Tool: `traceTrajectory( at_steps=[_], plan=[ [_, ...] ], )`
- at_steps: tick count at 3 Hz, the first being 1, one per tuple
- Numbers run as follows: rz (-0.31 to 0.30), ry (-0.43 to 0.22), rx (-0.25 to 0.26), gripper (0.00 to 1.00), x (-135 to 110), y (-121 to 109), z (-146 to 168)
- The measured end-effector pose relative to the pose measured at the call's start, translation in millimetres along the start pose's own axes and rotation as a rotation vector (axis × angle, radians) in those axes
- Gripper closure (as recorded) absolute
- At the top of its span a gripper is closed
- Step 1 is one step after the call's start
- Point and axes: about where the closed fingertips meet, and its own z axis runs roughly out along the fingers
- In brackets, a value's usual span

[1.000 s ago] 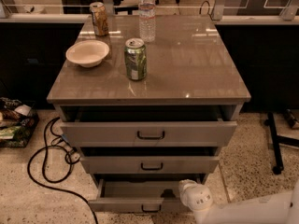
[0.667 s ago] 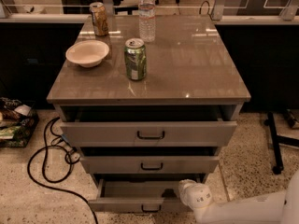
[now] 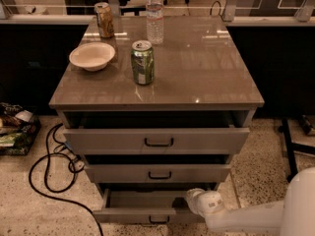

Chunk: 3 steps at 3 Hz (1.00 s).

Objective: Open bottom drawer

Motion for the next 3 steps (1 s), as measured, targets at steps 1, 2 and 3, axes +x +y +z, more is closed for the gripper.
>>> traceTrajectory(
  at_steps=[1, 2, 3],
  plan=[
    [0.004, -0.016, -0.037, 1.0, 3, 5, 25],
    [0.01, -0.026, -0.081, 1.0, 4, 12, 47],
    [0.007, -0.032, -0.123, 1.0, 2, 19, 65]
  ],
)
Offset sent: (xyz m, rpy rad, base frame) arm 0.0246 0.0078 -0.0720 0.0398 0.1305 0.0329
